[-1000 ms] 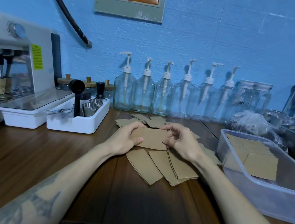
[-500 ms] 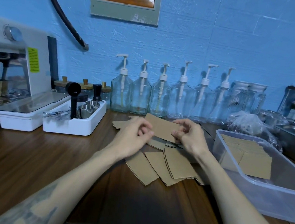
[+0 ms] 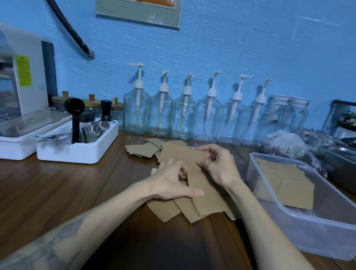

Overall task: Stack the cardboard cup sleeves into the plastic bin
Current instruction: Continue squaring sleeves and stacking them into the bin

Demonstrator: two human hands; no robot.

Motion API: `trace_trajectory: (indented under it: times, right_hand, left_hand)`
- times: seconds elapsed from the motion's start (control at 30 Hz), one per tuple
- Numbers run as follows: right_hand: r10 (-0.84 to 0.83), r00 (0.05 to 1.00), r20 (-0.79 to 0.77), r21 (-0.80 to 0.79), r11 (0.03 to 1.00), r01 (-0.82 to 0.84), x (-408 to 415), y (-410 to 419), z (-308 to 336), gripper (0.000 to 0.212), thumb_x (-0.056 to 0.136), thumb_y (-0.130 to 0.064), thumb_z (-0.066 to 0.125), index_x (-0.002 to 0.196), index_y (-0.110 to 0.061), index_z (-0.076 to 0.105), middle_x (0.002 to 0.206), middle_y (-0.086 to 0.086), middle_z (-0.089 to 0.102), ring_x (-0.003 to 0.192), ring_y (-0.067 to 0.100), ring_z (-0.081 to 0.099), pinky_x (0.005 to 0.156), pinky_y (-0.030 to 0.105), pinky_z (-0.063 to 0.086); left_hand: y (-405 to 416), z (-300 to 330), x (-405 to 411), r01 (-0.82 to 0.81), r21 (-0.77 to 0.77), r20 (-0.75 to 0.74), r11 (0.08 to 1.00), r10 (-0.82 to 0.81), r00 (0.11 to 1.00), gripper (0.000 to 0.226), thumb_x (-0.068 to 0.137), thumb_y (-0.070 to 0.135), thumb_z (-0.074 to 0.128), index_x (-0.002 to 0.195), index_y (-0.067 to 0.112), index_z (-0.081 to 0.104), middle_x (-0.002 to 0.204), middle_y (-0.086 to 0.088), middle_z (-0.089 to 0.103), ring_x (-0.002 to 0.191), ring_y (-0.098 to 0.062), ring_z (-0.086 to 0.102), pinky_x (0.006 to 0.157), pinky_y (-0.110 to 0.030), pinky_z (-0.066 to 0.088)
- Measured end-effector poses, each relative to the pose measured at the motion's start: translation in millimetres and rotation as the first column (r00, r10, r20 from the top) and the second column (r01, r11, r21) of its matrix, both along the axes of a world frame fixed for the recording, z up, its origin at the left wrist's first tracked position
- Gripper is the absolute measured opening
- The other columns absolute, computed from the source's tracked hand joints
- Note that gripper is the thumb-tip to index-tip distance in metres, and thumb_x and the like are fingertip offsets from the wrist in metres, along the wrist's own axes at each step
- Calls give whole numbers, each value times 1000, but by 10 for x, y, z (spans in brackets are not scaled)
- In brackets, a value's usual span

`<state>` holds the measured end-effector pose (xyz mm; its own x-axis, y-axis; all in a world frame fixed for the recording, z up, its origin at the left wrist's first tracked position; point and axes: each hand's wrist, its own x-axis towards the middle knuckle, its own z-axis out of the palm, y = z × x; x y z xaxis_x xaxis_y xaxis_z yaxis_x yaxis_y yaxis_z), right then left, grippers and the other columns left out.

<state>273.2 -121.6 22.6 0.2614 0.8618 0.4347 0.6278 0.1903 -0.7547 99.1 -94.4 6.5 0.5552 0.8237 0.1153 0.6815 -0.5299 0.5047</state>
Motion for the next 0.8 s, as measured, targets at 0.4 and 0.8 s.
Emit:
trace_trajectory:
  times: [0.4,0.8]
  right_hand:
    - [15,993,-116,-7,1000,-16,17,42,-20,27,85,2,71,108,-11,68,66,7,59,59,20,64,72,39,59]
    - [125,988,-95,-115,984,-135,-45,60,-76,41,91,9,57,109,-27,68,78,6,65,70,26,72,91,51,56]
  left_hand:
    - [171,223,-524,157,-492,655,857,245,715,19,85,8,74,100,1,64,74,-6,71,53,-11,56,48,-21,46]
    - [435,8,-664,-168,-339,616,926,353,704,20,84,17,77,91,7,62,85,-8,66,76,-19,68,77,-32,58]
